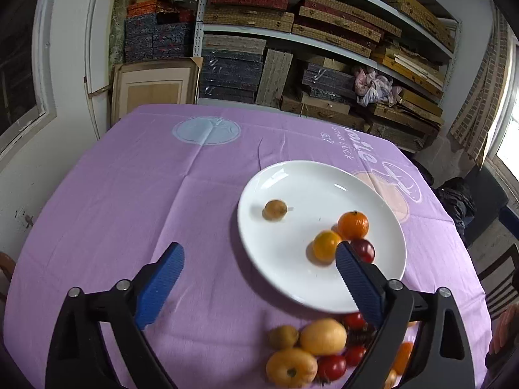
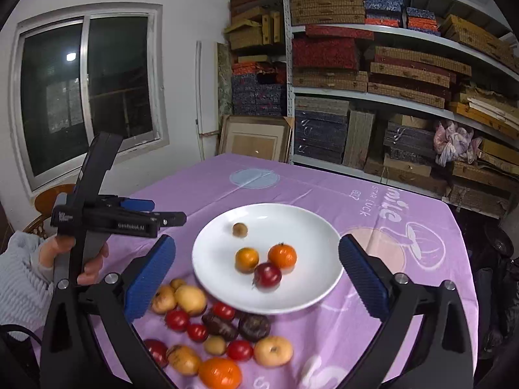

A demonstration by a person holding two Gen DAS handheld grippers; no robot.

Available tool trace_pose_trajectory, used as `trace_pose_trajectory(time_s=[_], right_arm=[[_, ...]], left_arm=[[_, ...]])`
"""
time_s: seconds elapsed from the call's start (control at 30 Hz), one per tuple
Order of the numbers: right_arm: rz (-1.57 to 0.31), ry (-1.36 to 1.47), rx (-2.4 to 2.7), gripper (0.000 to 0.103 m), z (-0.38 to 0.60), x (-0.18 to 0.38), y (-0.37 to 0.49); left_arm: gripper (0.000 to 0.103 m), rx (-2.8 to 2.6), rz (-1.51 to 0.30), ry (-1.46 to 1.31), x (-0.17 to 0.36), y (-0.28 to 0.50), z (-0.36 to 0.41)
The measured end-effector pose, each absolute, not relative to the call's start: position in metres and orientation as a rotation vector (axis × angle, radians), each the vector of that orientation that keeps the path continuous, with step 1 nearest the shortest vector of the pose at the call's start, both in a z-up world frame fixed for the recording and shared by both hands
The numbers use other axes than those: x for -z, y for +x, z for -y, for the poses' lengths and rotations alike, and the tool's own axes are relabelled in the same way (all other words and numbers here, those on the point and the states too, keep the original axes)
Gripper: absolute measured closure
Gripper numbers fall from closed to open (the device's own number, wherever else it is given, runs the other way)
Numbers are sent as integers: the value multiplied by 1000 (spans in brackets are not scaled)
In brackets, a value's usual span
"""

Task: Organize fruits
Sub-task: 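Grasp a large orange with the right tool while the left tool grasps the pepino melon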

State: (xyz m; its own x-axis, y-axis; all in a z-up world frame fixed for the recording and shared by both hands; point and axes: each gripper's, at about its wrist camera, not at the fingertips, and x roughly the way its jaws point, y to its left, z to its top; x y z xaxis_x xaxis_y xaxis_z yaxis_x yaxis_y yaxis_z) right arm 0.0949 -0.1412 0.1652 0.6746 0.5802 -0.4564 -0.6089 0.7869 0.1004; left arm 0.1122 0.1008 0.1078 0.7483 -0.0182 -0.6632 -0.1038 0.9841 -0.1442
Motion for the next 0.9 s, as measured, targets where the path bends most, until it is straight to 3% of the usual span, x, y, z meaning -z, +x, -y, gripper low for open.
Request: trace_pose_trajectory(time_s=[0.13, 0.23, 0.43, 0.47, 0.53, 0.57, 0.9], right_arm=[[-506, -67, -654, 4, 157, -113, 42], [-635, -57, -679, 4, 156, -79, 38], [-708, -75, -718, 5, 148, -66, 37], [-721, -85, -714, 7, 145, -63, 37], [-758, -80, -743, 37, 142, -58, 41], [-781, -77, -755, 41, 140, -55, 43], [-899, 13, -784, 41, 135, -41, 61]], left_arm=[[6, -38, -721, -184, -78, 65, -96], [6, -30, -705, -201, -60, 41, -92], [6, -53, -732, -171, -40, 32, -87], [6, -57, -747, -159, -37, 34, -85], [6, -51, -776, -143, -31, 38, -82], [6, -49, -784, -137, -28, 39, -81], [6, -30, -803, -125, -24, 38, -77]])
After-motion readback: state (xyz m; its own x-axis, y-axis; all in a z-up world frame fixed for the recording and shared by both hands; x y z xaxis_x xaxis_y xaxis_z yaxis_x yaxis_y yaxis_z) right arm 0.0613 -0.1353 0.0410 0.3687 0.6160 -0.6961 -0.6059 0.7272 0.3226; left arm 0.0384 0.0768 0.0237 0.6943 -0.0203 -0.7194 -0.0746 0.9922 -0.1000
